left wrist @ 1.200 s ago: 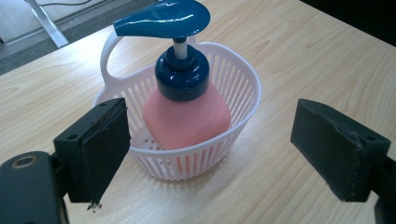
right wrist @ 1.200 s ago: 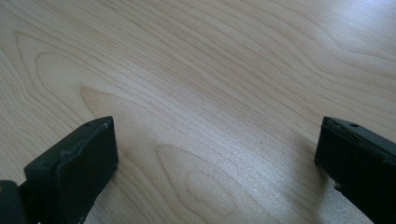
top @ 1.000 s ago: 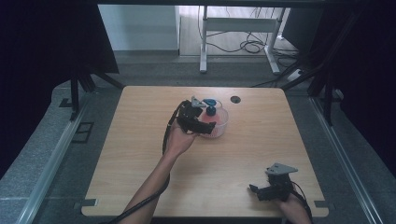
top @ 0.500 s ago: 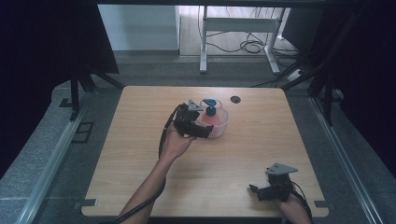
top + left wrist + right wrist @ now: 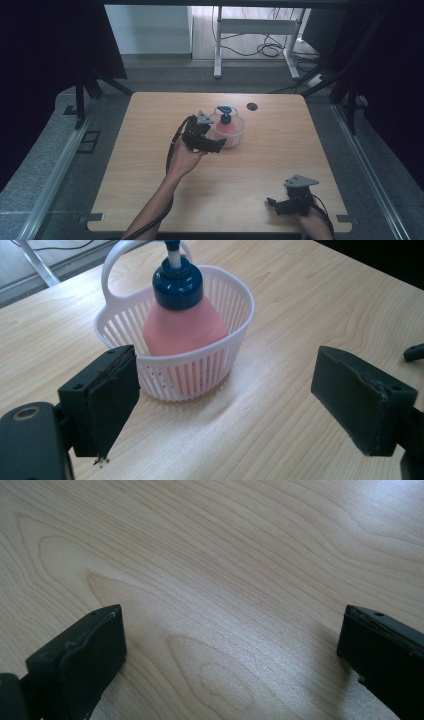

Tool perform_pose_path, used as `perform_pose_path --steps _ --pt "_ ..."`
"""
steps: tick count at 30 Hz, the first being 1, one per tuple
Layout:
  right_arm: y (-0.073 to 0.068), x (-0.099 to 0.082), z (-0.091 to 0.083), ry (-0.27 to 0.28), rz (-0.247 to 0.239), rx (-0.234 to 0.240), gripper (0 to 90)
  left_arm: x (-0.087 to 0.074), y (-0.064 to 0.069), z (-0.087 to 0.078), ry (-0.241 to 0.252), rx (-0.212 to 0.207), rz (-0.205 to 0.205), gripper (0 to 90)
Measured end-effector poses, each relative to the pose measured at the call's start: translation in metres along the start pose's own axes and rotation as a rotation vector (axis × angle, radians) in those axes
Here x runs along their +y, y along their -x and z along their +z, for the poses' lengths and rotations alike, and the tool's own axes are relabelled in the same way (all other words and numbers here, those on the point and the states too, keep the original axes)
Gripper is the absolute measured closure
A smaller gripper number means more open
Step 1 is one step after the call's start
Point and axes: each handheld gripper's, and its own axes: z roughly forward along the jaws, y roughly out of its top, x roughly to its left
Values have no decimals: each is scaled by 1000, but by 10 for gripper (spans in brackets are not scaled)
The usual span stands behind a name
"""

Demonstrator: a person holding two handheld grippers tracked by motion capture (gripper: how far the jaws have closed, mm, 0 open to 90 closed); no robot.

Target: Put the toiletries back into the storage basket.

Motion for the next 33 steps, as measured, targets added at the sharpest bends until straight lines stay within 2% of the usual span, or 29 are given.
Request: perform_pose_path --steps 33 --pt "0 0 0 1 -1 -1 0 -26 3 -31 12 -4 1 122"
